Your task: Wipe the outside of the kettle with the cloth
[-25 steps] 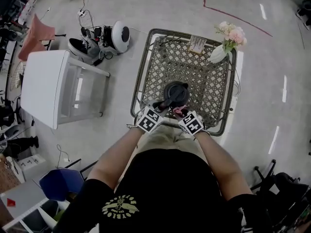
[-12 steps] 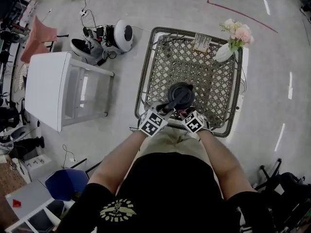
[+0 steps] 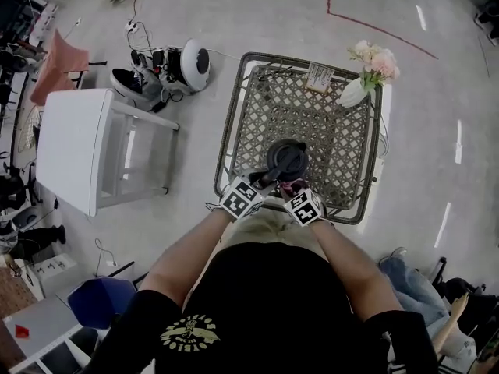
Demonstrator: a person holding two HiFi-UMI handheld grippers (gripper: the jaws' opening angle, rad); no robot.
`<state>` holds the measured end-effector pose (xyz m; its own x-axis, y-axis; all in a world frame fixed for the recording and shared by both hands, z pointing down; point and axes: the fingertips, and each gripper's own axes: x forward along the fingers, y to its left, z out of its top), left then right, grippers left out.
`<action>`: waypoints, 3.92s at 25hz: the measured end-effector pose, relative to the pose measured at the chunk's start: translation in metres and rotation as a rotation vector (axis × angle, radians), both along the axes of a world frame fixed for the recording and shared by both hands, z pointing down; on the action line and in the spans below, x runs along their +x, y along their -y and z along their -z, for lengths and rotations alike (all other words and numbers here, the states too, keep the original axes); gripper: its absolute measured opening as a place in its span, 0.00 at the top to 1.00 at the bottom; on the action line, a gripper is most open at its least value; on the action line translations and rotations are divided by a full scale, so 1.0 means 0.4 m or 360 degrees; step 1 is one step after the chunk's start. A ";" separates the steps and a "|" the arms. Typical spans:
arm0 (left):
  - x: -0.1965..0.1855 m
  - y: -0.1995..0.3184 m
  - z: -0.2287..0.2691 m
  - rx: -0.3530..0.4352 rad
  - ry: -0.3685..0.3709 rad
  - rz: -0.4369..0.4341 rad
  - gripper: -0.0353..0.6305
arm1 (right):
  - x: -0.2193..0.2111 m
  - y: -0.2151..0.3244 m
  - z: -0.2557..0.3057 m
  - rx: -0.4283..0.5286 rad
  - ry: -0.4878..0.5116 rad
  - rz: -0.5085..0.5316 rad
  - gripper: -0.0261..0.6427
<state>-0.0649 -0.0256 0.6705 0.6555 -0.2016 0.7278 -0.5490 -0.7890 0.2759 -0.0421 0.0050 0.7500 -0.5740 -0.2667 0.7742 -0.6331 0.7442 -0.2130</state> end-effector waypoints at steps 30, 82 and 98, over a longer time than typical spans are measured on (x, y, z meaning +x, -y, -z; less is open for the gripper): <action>0.000 -0.004 -0.019 0.0118 0.0159 -0.0129 0.78 | 0.102 0.092 0.273 0.0030 0.0385 -0.0101 0.90; 0.000 -0.004 -0.028 0.0123 0.0170 -0.0128 0.78 | 0.027 0.001 0.124 -0.0246 0.0366 0.0032 0.90; 0.000 -0.007 -0.033 0.0136 0.0179 -0.0166 0.78 | 0.227 0.140 -0.019 -0.0127 -0.0054 -0.0080 0.90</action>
